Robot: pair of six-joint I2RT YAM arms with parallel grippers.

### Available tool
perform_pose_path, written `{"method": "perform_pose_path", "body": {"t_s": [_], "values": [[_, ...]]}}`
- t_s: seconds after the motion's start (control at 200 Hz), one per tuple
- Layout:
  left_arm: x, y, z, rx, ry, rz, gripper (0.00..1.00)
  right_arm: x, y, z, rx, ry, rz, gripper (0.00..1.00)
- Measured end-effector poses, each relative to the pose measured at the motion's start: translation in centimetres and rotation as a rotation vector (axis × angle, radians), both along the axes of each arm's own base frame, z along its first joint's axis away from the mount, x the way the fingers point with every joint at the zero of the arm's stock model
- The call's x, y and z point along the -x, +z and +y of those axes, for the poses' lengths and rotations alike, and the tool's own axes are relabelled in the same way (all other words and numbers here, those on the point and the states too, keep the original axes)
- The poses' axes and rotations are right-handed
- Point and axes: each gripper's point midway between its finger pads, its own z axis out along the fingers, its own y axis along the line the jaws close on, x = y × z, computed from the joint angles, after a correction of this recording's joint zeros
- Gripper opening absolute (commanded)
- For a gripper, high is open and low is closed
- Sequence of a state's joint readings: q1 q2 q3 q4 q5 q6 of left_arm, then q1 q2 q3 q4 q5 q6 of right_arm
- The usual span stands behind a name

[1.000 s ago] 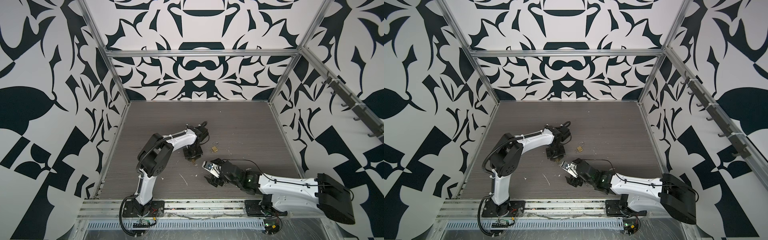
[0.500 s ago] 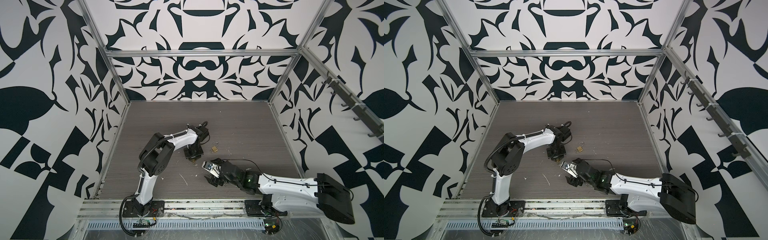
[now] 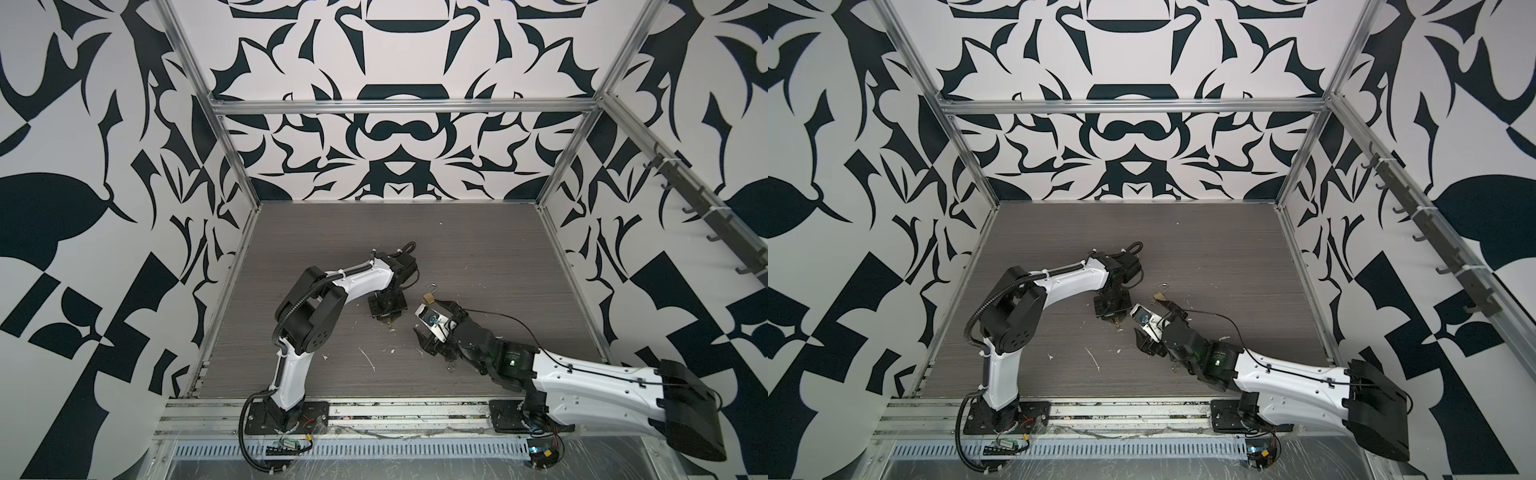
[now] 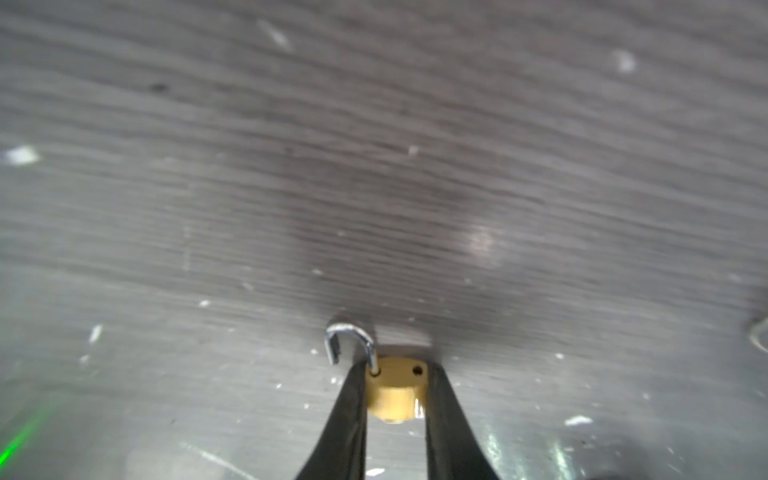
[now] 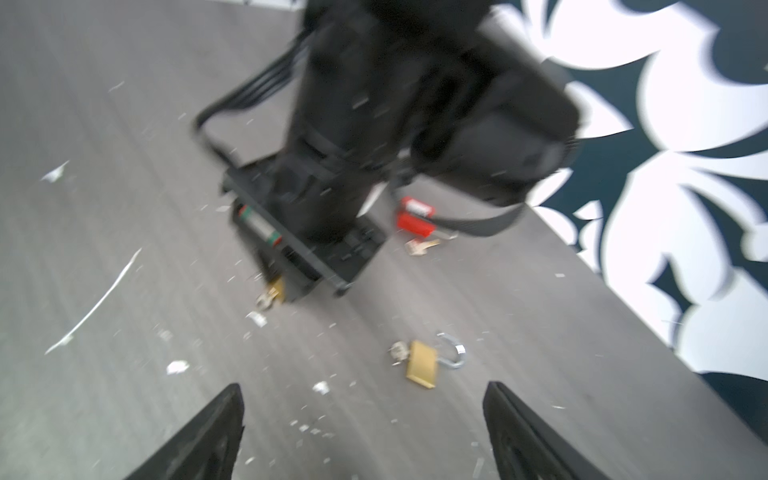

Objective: Lock with the key

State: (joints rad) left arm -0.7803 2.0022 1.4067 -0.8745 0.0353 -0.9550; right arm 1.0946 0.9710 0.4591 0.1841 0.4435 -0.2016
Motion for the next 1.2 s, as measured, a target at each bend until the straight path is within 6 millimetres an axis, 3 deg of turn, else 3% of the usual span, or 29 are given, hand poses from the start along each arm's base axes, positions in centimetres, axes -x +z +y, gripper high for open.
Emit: {"method": "perform_pose_path", "body": {"t_s": [0.155, 0.27, 0.38, 0.46, 0.56, 0.655, 0.815, 0.985, 1.205], "values": [[-0.9, 1.5, -1.2, 0.114, -0.162, -0.121, 0.00, -4.7, 5.2, -4.1, -0.117, -0.241, -0.043, 0.85], [-2.6, 5.0, -2.6, 0.213, -0.374, -0.320, 0.00, -8.0, 8.8, -8.3, -0.211, -0.432, -0.052, 0.85], [-3.2, 8.6, -3.3, 0.289, -0.625, -0.547, 0.00, -10.1, 10.7, -11.6, -0.282, -0.552, -0.011, 0.85], [-2.4, 10.2, -3.2, 0.321, -0.832, -0.696, 0.00, -11.3, 11.2, -12.5, -0.325, -0.579, 0.056, 0.88], [-0.9, 11.0, -2.8, 0.320, -1.099, -0.852, 0.00, -12.4, 11.0, -11.7, -0.363, -0.542, 0.185, 0.90], [0.4, 10.9, -2.2, 0.282, -1.334, -0.968, 0.00, -13.0, 10.1, -9.5, -0.377, -0.459, 0.326, 0.90], [1.8, 10.8, -1.9, 0.228, -1.603, -1.091, 0.00, -11.6, 6.7, -5.2, -0.367, -0.272, 0.565, 0.85], [2.7, 12.2, -1.9, 0.194, -1.740, -1.236, 0.00, -9.6, 3.6, -2.6, -0.356, -0.144, 0.766, 0.80], [2.5, 13.8, -2.6, 0.159, -1.799, -1.358, 0.00, -8.2, 0.8, -0.5, -0.322, -0.069, 0.898, 0.79]]}}
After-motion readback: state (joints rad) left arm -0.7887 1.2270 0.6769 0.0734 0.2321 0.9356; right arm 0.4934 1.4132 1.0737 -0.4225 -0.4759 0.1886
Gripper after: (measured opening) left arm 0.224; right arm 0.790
